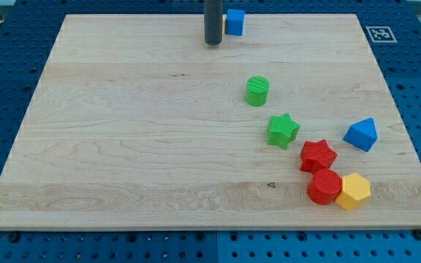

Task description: Point your arm at green circle

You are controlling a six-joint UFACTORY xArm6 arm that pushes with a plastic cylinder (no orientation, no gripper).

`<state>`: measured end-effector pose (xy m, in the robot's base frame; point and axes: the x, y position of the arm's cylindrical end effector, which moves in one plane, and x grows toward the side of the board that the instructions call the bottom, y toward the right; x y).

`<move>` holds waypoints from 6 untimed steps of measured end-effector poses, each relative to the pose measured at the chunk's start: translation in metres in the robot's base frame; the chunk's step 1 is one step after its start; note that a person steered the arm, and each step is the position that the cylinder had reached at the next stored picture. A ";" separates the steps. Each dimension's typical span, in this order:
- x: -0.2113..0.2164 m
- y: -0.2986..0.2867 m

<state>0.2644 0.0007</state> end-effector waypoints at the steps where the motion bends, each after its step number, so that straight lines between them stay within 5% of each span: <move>1: -0.006 0.000; 2: 0.019 -0.006; 5: 0.195 0.018; 6: 0.193 0.054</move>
